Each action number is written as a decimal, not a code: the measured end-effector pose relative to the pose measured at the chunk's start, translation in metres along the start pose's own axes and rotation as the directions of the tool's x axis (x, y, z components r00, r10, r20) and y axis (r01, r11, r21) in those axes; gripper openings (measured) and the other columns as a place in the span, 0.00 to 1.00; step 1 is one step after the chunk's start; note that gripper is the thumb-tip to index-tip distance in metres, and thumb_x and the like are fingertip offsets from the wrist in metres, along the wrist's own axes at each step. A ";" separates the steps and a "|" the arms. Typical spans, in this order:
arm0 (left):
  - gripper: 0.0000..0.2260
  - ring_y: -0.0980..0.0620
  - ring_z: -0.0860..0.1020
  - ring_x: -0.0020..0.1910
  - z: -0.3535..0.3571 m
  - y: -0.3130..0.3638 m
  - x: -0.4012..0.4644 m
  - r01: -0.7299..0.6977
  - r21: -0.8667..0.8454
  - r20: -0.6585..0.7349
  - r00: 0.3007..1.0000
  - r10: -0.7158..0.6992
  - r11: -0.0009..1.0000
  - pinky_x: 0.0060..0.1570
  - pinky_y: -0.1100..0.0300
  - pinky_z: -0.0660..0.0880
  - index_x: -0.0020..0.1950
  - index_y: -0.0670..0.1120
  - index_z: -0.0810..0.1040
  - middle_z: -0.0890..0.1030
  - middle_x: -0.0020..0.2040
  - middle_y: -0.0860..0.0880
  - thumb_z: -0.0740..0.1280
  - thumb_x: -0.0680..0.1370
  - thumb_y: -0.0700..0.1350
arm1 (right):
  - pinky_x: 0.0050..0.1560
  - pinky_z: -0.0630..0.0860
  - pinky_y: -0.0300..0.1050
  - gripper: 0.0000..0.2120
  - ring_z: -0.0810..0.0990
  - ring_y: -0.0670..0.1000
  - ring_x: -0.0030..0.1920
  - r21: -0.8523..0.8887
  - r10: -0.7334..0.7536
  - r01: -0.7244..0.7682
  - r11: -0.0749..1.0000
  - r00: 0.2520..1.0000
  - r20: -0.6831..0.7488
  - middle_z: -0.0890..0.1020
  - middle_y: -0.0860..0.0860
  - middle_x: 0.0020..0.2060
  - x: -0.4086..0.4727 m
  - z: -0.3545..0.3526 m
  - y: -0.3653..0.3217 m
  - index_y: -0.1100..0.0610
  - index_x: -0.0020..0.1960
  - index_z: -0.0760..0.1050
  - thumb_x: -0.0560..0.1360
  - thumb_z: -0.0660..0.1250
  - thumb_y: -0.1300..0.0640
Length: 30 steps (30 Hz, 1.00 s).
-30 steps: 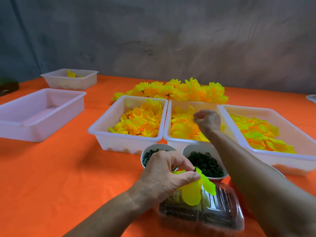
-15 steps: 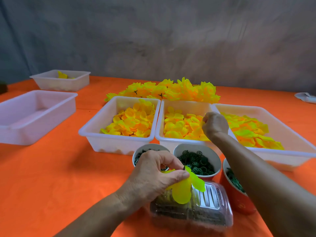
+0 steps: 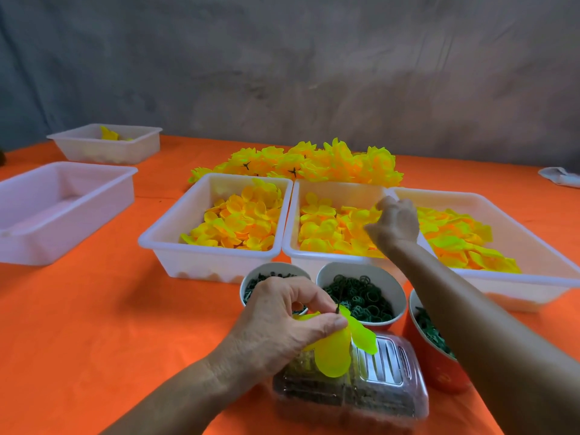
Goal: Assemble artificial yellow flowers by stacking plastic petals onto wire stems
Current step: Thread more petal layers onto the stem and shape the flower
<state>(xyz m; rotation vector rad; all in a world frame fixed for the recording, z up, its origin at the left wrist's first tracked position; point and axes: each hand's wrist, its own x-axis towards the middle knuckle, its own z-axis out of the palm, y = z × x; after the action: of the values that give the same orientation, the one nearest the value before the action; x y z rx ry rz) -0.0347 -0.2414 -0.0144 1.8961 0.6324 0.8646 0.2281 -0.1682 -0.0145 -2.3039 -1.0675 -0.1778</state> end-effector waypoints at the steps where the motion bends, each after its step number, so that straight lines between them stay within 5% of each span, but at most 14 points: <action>1: 0.09 0.52 0.81 0.43 0.000 0.000 0.000 0.002 0.002 -0.003 1.000 -0.002 1.000 0.51 0.48 0.76 0.32 0.54 0.80 0.83 0.39 0.51 0.78 0.67 0.43 | 0.53 0.71 0.48 0.16 0.75 0.59 0.57 0.025 -0.076 0.075 0.997 0.996 0.042 0.76 0.59 0.57 -0.002 0.000 -0.004 0.58 0.55 0.78 0.68 0.73 0.59; 4: 0.10 0.53 0.81 0.42 0.000 0.000 0.000 0.006 0.010 -0.012 1.000 -0.006 1.000 0.51 0.49 0.76 0.31 0.53 0.80 0.84 0.39 0.51 0.78 0.67 0.42 | 0.40 0.73 0.47 0.12 0.79 0.57 0.44 -0.009 -0.123 0.137 0.991 0.915 0.384 0.82 0.57 0.41 -0.008 0.002 -0.015 0.61 0.41 0.81 0.64 0.78 0.54; 7: 0.07 0.52 0.82 0.42 0.001 0.000 -0.001 0.002 -0.008 -0.018 1.000 -0.002 1.000 0.51 0.47 0.77 0.32 0.52 0.81 0.84 0.39 0.51 0.77 0.66 0.46 | 0.29 0.65 0.42 0.14 0.72 0.56 0.36 -0.170 -0.023 0.122 0.978 0.871 0.491 0.71 0.55 0.28 -0.011 0.009 -0.016 0.60 0.30 0.69 0.67 0.73 0.58; 10: 0.05 0.51 0.82 0.42 0.002 0.000 -0.002 0.002 -0.016 -0.022 1.000 -0.003 1.000 0.51 0.47 0.77 0.32 0.52 0.81 0.84 0.39 0.51 0.76 0.65 0.47 | 0.32 0.66 0.42 0.14 0.71 0.57 0.37 -0.168 0.000 0.076 0.983 0.912 0.410 0.69 0.55 0.29 -0.010 0.012 -0.015 0.59 0.30 0.64 0.72 0.63 0.65; 14: 0.08 0.51 0.81 0.42 0.002 -0.001 -0.002 0.006 -0.005 -0.021 1.000 -0.007 1.000 0.50 0.47 0.77 0.32 0.53 0.80 0.83 0.39 0.51 0.77 0.68 0.43 | 0.31 0.65 0.44 0.14 0.71 0.57 0.35 0.108 0.086 -0.115 0.988 0.967 0.241 0.70 0.54 0.29 -0.007 0.003 -0.005 0.61 0.30 0.67 0.73 0.64 0.66; 16: 0.09 0.50 0.81 0.42 0.002 -0.001 -0.002 0.020 0.005 -0.030 0.999 -0.019 1.000 0.50 0.47 0.77 0.32 0.53 0.81 0.83 0.38 0.51 0.77 0.68 0.43 | 0.39 0.69 0.44 0.03 0.77 0.58 0.44 0.329 0.129 -0.198 0.923 0.967 0.219 0.78 0.56 0.39 -0.007 -0.005 0.003 0.63 0.44 0.77 0.73 0.70 0.64; 18: 0.09 0.50 0.81 0.42 0.003 0.000 -0.003 0.024 0.011 -0.032 0.999 -0.023 1.000 0.49 0.47 0.77 0.32 0.54 0.81 0.83 0.38 0.51 0.77 0.68 0.43 | 0.46 0.71 0.46 0.15 0.79 0.58 0.52 0.422 0.176 -0.259 0.869 0.958 0.225 0.80 0.59 0.48 -0.010 -0.013 0.011 0.64 0.55 0.78 0.70 0.74 0.61; 20: 0.09 0.50 0.81 0.42 0.003 0.002 -0.003 0.023 0.019 -0.032 0.999 -0.022 1.000 0.49 0.48 0.76 0.33 0.55 0.81 0.83 0.38 0.51 0.77 0.68 0.43 | 0.39 0.71 0.46 0.05 0.78 0.56 0.39 0.357 0.107 -0.172 0.918 0.975 0.196 0.79 0.57 0.37 -0.011 -0.017 0.016 0.60 0.41 0.79 0.70 0.75 0.60; 22: 0.09 0.49 0.81 0.42 0.003 0.002 -0.003 0.023 0.026 -0.028 0.999 -0.022 0.999 0.49 0.47 0.76 0.33 0.56 0.81 0.83 0.38 0.51 0.77 0.68 0.43 | 0.30 0.64 0.46 0.17 0.69 0.53 0.28 0.295 0.061 -0.114 0.949 0.981 0.184 0.71 0.55 0.25 -0.012 -0.018 0.015 0.57 0.27 0.71 0.70 0.74 0.61; 25: 0.10 0.51 0.81 0.41 0.002 0.001 -0.002 0.023 0.023 -0.026 0.999 -0.022 0.999 0.49 0.48 0.77 0.33 0.57 0.81 0.83 0.38 0.51 0.77 0.68 0.43 | 0.44 0.75 0.51 0.10 0.80 0.61 0.43 0.313 0.072 -0.114 0.943 0.987 0.142 0.82 0.64 0.39 -0.012 -0.014 0.013 0.68 0.42 0.80 0.69 0.75 0.60; 30: 0.09 0.53 0.81 0.41 0.001 0.000 -0.002 0.021 0.015 -0.021 1.000 -0.021 1.000 0.49 0.52 0.77 0.32 0.56 0.81 0.83 0.38 0.51 0.77 0.68 0.44 | 0.41 0.69 0.44 0.09 0.74 0.51 0.42 0.579 0.161 -0.204 0.789 0.979 0.126 0.77 0.53 0.39 -0.001 -0.020 0.018 0.57 0.43 0.78 0.67 0.77 0.58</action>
<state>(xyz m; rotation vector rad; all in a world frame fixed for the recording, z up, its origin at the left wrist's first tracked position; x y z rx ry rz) -0.0351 -0.2432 -0.0157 1.8932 0.6720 0.8696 0.2431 -0.1894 -0.0069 -1.8260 -0.7766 0.2851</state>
